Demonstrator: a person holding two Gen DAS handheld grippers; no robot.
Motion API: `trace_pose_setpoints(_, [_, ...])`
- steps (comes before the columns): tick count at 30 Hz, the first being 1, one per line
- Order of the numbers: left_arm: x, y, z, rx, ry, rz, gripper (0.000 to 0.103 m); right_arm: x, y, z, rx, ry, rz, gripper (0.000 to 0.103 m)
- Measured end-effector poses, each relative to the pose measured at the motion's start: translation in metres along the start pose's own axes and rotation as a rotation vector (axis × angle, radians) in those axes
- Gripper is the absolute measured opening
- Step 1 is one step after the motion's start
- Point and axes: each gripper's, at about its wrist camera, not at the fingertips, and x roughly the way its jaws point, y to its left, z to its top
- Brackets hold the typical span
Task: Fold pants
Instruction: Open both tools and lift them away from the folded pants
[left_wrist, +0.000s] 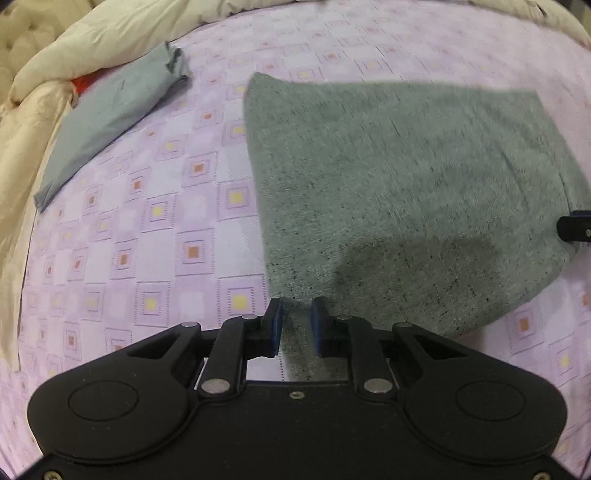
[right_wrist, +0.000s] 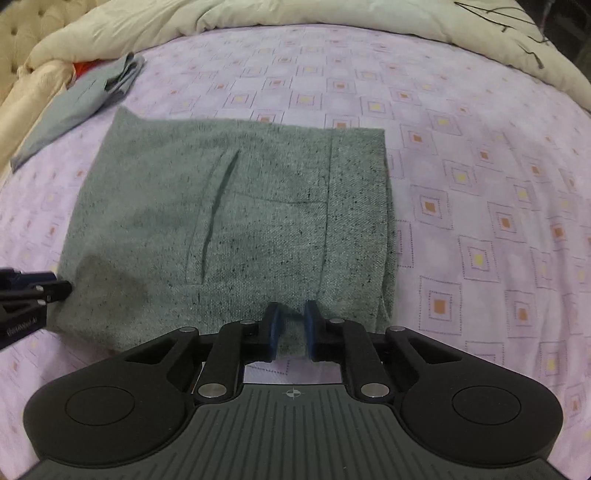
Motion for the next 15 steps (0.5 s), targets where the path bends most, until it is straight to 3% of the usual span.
trace_pose_setpoints(4, [-0.014, 0.012, 0.002, -0.034, -0.01, 0.031, 0.022, -0.03, -0.005, 0.003, 0.01, -0.058, 0.066, 0.015])
trace_pose_setpoints(7, [-0.023, 0.023, 0.01, -0.119, 0.025, -0.031, 0.021, -0.051, -0.008, -0.002, -0.014, -0.071, 0.098, 0.015])
trace_pose_setpoints(15, [-0.092, 0.011, 0.005, -0.263, -0.028, -0.072, 0.021, -0.097, 0.001, 0.0, -0.069, -0.113, 0.078, 0.015])
